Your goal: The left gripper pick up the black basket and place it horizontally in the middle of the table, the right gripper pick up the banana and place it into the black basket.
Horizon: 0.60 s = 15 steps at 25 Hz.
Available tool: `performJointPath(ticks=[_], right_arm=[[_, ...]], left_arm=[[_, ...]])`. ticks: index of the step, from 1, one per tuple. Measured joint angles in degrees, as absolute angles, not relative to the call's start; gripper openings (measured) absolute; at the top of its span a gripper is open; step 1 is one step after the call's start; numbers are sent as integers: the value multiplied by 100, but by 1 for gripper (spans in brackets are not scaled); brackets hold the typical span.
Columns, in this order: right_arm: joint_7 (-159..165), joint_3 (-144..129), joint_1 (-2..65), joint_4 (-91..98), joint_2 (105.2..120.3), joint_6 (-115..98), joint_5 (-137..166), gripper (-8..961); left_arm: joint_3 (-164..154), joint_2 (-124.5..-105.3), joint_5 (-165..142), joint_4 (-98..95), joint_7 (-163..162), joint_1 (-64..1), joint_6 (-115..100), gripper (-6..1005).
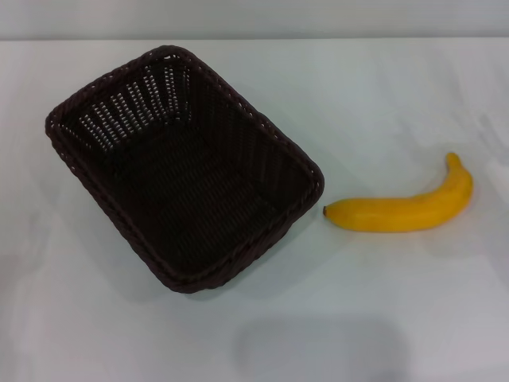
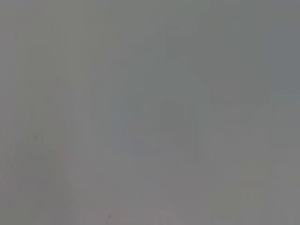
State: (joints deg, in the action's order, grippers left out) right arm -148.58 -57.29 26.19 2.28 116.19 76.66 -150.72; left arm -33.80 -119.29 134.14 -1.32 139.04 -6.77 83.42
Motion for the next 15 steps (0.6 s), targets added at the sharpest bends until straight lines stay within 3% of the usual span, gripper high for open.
performJointPath(ticks=[15], right_arm=[[-14730,-5712,2685,281,11619,7647,-15088,843]], left_arm=[[-3339,-11954,14506,384,13843,-959,8367,781]])
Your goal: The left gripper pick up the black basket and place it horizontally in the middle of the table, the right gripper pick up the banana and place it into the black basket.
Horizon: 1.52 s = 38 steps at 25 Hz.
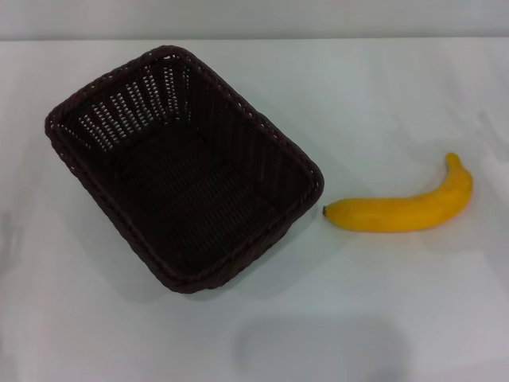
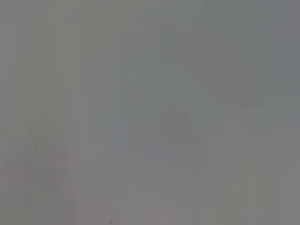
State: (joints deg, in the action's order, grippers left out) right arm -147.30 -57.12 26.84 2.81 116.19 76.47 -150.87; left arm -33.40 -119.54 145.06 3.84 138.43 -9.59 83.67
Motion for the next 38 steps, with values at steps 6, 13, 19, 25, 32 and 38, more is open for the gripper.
performJointPath(ticks=[6,13,19,25,32,38], right_arm=[[-14730,-5698,2787,302,11619,7639,-15095,844],[-14730,-5650,2908,315,11613,7612,-15101,844],[-14744,-5651,3021,318,11610,7610,-15102,844],[-14736,-5651,3041,427,11613,7610,-15099,844],[-14736,-5650,3110,452,11621,7610,-15100,843],[-14735,-5651,3177,437,11621,7582,-15099,843]], left_arm=[[-3380,-11927,14620,378,13178,-1040,8395,779],[-3397,-11787,13712,-815,12491,-1024,8222,777],[-3400,-11237,11979,-1900,10130,-1348,7625,775],[-3404,-10457,10182,-2711,7984,-2028,7430,773],[-3401,-9573,7985,-2908,6500,-3410,7402,771],[-3403,-9387,6082,-2925,6534,-4453,7580,769]])
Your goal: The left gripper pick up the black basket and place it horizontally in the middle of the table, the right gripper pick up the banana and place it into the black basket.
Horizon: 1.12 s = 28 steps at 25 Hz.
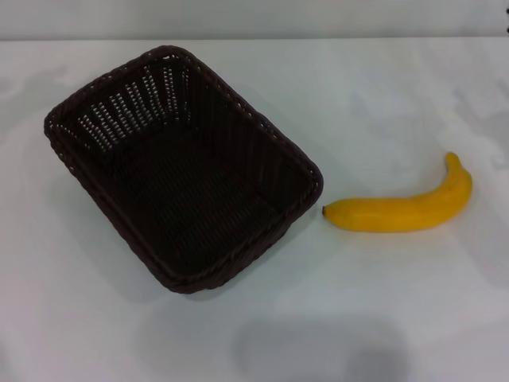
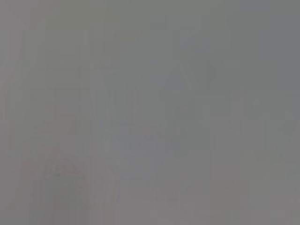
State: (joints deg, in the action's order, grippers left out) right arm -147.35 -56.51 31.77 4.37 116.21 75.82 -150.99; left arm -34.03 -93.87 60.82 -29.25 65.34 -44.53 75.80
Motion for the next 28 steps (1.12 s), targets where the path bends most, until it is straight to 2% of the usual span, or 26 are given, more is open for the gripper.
performJointPath(ticks=[6,7,10,15,28], right_arm=[[-14733,-5692,3374,333,11619,7431,-15060,843],[-14732,-5686,3367,328,11619,7429,-15062,843],[-14731,-5668,3324,318,11619,7424,-15069,843],[-14731,-5680,3302,312,11619,7425,-15073,843],[-14730,-5704,3318,307,11619,7428,-15051,843]], left_arm=[[-3412,-9463,5206,-2939,7159,-4767,7853,767],[-3457,-9599,4718,-2920,7445,-4931,7743,767],[-3480,-9721,4548,-2913,7752,-5001,7678,766],[-3528,-10052,4486,-2985,8466,-4994,7638,764],[-3552,-10416,3919,-2765,8780,-4988,6951,757]])
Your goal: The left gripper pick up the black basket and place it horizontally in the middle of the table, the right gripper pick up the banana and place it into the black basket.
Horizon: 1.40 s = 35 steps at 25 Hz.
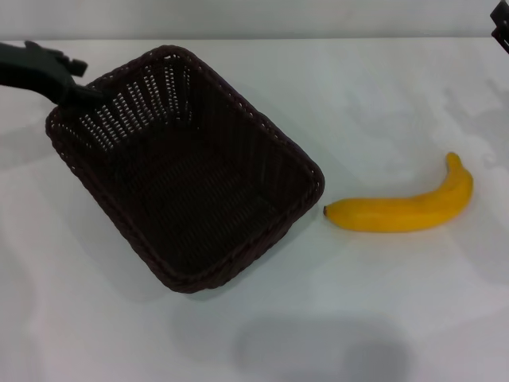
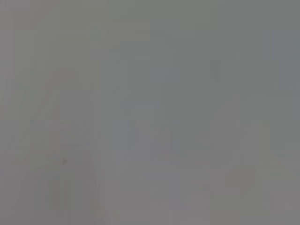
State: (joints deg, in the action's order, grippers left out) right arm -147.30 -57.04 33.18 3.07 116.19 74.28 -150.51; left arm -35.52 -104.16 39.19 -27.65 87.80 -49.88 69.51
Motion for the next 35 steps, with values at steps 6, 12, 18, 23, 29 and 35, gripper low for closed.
performJointPath(ticks=[6,12,18,23,29,35], right_arm=[[-14730,-5713,3299,307,11619,7451,-15046,843],[-14730,-5721,3293,273,11619,7481,-15034,844],[-14730,-5721,3307,146,11619,7542,-15029,844],[-14730,-5723,3294,86,11619,7645,-15028,844],[-14663,-5730,3285,70,11619,7682,-15028,844],[-14516,-5730,3273,67,11619,7699,-14989,844]], left_arm=[[-3551,-10544,3916,-2460,8969,-5024,6395,755],[-3537,-10660,4115,-2322,9271,-4979,6253,753],[-3545,-10764,4280,-2315,9433,-4881,6150,728],[-3507,-10773,4288,-2338,9351,-4829,6143,599],[-3505,-10775,4412,-2402,9200,-4720,6151,443],[-3515,-10697,4673,-2432,9047,-4612,6534,365]])
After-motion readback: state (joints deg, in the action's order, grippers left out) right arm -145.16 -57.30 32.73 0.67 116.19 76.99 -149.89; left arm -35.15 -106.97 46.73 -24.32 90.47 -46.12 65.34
